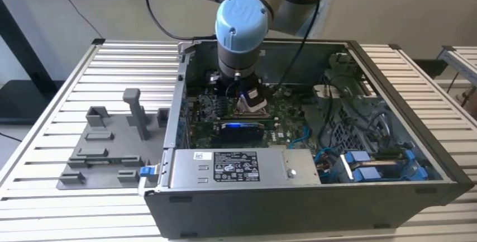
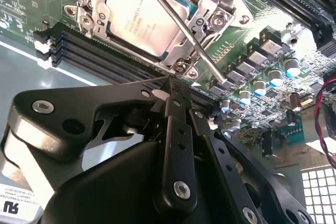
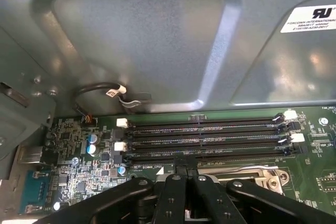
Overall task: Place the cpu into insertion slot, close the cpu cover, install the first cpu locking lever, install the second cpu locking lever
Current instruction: 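Install the first cpu locking lever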
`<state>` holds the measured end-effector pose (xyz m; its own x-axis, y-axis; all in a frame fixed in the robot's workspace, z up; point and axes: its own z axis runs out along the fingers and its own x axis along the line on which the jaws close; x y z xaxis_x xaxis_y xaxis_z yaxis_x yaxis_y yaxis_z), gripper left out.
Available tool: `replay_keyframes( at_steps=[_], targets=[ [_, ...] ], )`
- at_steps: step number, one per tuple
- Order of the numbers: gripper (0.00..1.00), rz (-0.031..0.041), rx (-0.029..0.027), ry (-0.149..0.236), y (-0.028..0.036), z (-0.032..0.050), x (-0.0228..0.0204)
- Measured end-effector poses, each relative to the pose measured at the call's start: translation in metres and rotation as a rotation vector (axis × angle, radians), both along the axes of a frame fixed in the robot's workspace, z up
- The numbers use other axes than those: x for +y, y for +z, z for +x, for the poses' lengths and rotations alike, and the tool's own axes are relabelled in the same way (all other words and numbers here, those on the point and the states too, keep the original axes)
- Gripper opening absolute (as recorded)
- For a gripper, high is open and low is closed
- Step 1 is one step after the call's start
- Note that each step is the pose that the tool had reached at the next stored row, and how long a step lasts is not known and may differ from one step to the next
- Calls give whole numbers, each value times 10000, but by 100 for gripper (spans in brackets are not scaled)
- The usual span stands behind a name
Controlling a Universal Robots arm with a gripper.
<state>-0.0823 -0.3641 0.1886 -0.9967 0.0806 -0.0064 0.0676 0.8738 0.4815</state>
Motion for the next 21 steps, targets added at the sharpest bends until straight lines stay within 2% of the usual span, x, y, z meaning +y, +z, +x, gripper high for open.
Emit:
replay_keyframes(
  at_steps=[15, 21],
  targets=[
    [11, -3, 5, -3, -15, 95, 16],
    [11, -5, 29, -3, -14, 214, 15]
  ],
)
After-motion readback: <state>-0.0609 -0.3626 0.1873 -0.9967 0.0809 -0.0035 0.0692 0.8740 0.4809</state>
